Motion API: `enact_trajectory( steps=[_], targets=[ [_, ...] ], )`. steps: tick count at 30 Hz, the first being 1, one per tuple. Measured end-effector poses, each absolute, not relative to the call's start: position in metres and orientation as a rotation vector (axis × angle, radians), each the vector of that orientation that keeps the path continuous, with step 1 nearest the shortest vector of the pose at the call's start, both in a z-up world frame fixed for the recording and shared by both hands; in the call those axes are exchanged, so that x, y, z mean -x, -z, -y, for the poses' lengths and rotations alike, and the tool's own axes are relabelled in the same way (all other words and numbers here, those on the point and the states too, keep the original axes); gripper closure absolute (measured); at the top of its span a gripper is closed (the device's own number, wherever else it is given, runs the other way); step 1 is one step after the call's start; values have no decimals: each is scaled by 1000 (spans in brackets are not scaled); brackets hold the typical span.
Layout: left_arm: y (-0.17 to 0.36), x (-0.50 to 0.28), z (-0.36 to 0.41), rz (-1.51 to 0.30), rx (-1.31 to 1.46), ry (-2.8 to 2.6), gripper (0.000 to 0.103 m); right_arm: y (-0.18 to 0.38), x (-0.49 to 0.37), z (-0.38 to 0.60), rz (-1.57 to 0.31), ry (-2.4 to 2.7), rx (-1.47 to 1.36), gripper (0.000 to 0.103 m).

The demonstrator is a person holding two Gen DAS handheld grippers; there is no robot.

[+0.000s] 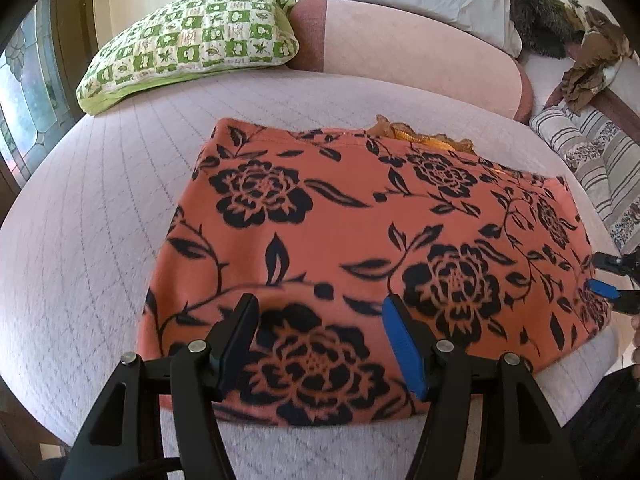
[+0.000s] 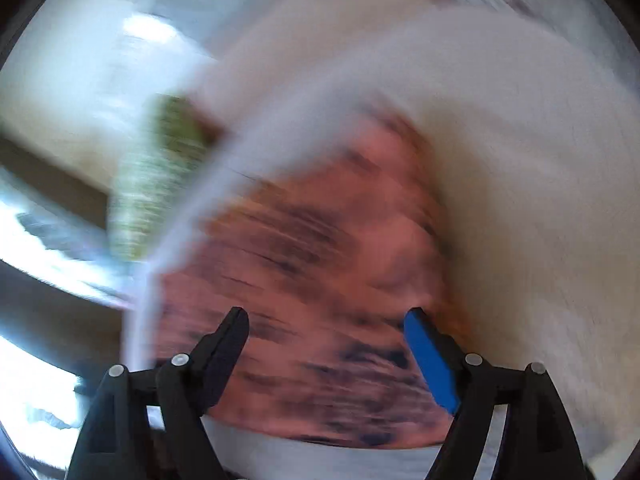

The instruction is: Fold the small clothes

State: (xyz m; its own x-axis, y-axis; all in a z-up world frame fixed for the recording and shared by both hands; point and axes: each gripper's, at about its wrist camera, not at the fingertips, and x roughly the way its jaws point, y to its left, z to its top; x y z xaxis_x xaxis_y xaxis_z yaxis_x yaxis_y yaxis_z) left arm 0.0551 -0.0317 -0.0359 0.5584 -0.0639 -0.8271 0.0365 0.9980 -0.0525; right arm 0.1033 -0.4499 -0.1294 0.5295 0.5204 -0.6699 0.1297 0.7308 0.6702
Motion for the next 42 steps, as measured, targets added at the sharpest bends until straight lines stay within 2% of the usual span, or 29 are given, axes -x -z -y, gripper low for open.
enact_trajectory(
  steps=[4,5,7,9,13,15,19,24,28,33,38,42],
  targets=[
    [38,-44,27,-966,40,55,38,93,-78,448,-941,-216,-783,25],
    [41,-43,28,-969,39,57,37,89,-70,444,-903,-244,-788,19],
    [46,-44,31,-974,2,50,37,100,-65,437,-926,-226,-740,12],
    [46,-44,34,-979,-23,45,37,125,-65,441,-1027,-154,-790,17],
    [33,-37,33,-946,30,60,37,91,-28,445,-879,-170,-865,17],
    [26,-38,39,-916,38,75,37,92,-12,446,-863,-162,-916,15],
    [21,-42,53,-912,16,106,37,137,-14,454,-941,-163,-1127,15],
    [24,-47,66,-923,8,119,37,163,-25,459,-886,-180,-1301,15],
    [18,-56,76,-895,22,126,37,160,-28,472,-822,-115,-1278,20],
    [17,-75,99,-886,36,147,37,149,-31,472,-809,-87,-1189,37],
    [6,-91,119,-843,25,163,37,132,-39,459,-811,-78,-1055,37],
    [26,-123,131,-924,18,144,37,144,-47,457,-858,-55,-1067,35]
  ],
)
